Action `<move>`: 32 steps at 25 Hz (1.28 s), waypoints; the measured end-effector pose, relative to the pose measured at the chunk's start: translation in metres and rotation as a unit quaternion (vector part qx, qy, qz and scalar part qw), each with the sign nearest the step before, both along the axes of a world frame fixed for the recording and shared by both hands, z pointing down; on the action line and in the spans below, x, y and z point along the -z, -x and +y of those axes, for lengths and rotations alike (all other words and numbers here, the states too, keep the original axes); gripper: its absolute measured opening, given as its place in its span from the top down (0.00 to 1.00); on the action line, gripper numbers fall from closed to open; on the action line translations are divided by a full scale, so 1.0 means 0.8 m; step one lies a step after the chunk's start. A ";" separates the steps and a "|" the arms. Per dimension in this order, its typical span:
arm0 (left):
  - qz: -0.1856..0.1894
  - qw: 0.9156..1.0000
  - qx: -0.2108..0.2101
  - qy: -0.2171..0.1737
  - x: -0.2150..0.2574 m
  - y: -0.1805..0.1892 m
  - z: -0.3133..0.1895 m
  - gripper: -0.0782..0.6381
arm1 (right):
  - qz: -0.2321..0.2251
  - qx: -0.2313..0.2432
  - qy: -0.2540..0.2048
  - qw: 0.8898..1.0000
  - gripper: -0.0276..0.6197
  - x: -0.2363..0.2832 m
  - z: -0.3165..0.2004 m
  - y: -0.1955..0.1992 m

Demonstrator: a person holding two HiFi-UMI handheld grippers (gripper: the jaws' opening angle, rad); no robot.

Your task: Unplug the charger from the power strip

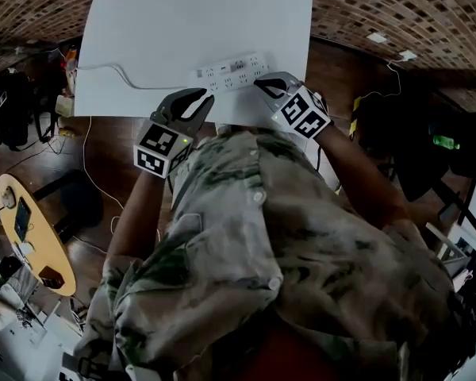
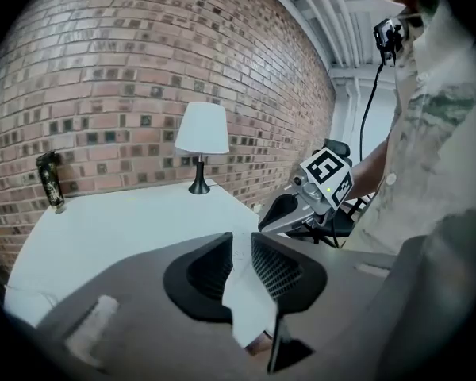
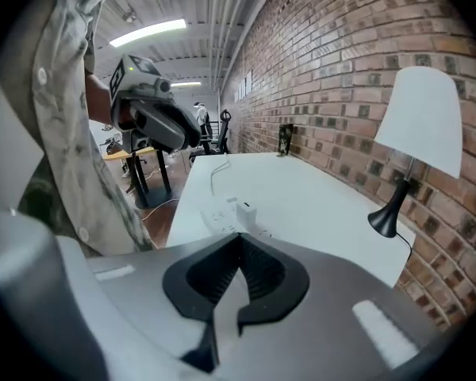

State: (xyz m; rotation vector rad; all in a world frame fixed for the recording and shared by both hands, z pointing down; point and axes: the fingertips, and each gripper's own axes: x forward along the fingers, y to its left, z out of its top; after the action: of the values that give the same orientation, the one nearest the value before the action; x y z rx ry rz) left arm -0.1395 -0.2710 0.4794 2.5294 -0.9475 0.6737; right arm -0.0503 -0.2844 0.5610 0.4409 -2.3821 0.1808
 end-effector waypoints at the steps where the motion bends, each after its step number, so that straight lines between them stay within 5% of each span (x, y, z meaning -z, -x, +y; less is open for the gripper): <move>1: -0.002 1.000 -0.010 0.001 -0.006 0.002 -0.010 0.77 | 0.006 -0.004 0.004 1.000 0.95 -0.007 -0.006 0.004; 8: -0.034 0.995 -0.090 0.011 -0.061 -0.002 -0.059 0.71 | 0.033 -0.036 0.027 0.998 0.95 -0.045 -0.033 0.032; 20: -0.113 0.961 -0.249 0.029 -0.161 -0.050 -0.068 0.67 | 0.093 -0.075 0.065 0.991 0.95 -0.081 -0.041 0.045; 32: -0.104 0.958 -0.266 0.011 -0.169 -0.059 -0.067 0.74 | 0.082 -0.134 0.106 0.982 0.95 -0.078 -0.043 0.037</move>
State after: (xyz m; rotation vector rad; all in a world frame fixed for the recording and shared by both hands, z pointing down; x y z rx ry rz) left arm -0.0920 -0.3247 0.6147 2.7470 -0.2956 1.1112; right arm -0.0802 -0.3187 0.6237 0.6475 -2.1078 0.4978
